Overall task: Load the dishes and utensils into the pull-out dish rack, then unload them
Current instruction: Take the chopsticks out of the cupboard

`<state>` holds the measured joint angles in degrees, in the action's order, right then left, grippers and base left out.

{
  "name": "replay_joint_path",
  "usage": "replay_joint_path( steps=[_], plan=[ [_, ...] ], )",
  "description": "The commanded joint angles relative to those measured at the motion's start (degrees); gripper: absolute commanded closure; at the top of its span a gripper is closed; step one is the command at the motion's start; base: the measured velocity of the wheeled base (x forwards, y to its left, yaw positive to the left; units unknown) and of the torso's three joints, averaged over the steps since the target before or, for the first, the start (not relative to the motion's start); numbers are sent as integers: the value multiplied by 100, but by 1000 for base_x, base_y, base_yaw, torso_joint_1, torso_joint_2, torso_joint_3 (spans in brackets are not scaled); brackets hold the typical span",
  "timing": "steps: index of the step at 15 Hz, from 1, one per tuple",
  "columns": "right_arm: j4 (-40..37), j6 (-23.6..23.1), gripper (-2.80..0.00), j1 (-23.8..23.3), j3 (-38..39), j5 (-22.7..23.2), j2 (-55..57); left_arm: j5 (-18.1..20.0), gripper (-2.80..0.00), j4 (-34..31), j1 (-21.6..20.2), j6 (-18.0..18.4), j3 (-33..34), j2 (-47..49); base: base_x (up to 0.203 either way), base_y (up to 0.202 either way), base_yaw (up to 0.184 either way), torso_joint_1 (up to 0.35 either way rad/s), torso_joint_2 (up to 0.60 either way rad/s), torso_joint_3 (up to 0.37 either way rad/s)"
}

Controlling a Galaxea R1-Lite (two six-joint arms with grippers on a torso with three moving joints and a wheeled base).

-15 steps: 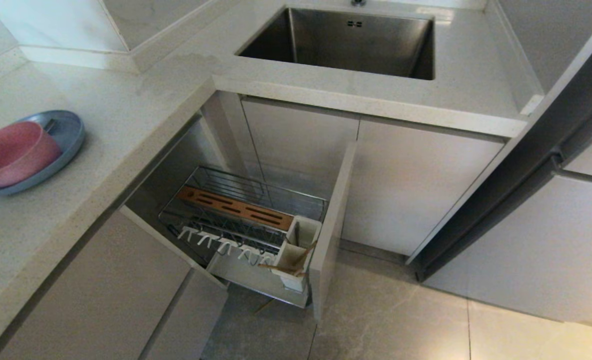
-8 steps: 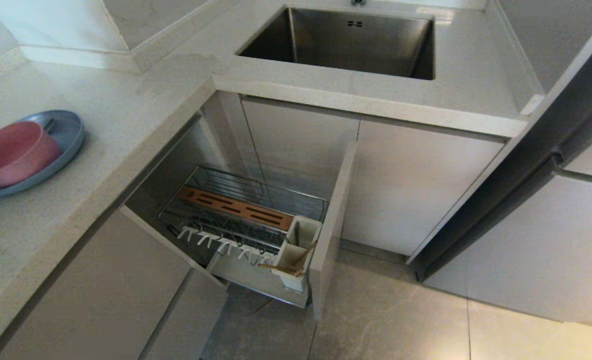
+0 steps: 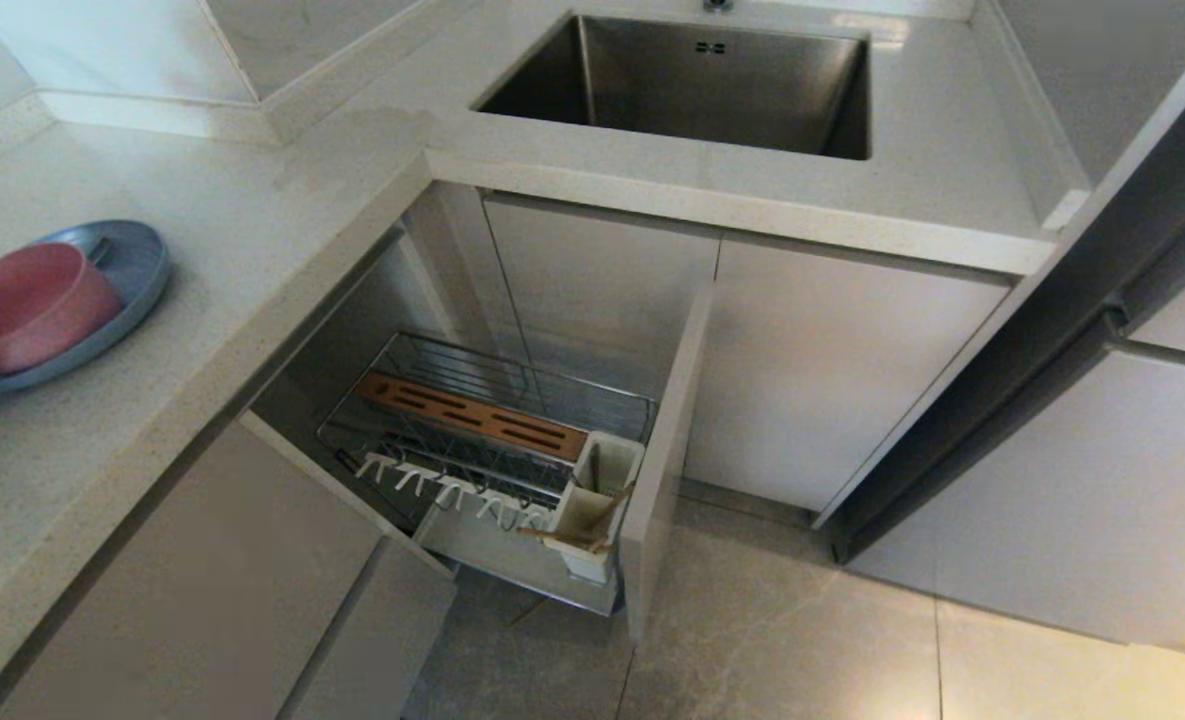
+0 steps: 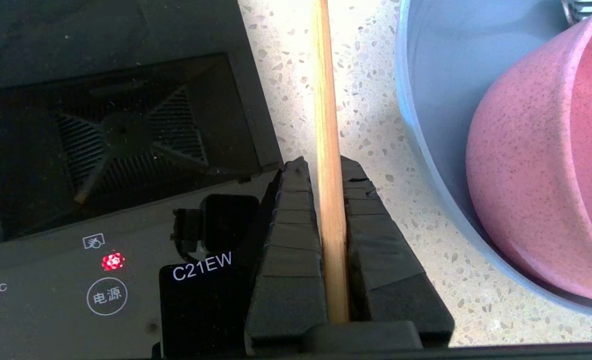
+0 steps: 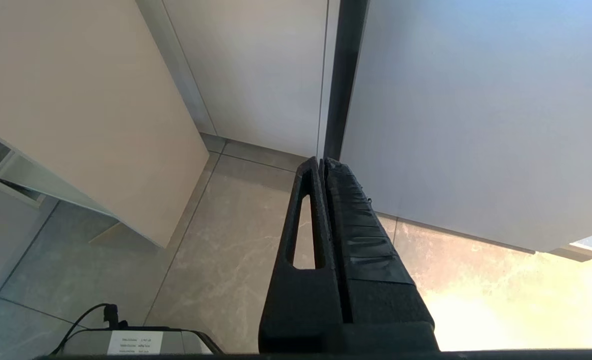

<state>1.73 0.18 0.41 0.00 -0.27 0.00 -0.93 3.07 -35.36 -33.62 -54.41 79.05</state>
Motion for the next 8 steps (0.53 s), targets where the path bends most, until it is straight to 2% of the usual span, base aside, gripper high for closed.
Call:
replay_joint_path(
  steps=[1, 4, 5, 6, 8],
  plan=[
    [3, -1, 0, 2, 44, 0, 0, 5, 0, -47, 3, -22, 0, 27, 0, 0, 0, 0, 0, 0],
    [3, -1, 0, 2, 44, 0, 0, 5, 0, -70, 3, -22, -9, 22, 0, 0, 0, 0, 0, 0],
    [3, -1, 0, 2, 51, 0, 0, 11, -51, -70, -3, -22, -17, 14, 0, 0, 0, 0, 0, 0],
    [3, -1, 0, 2, 52, 0, 0, 5, -280, -70, -6, -30, -46, 5, 0, 0, 0, 0, 0, 0],
    [3, -1, 0, 2, 44, 0, 0, 5, -280, -70, -8, -33, -100, -13, 0, 0, 0, 0, 0, 0]
  ],
)
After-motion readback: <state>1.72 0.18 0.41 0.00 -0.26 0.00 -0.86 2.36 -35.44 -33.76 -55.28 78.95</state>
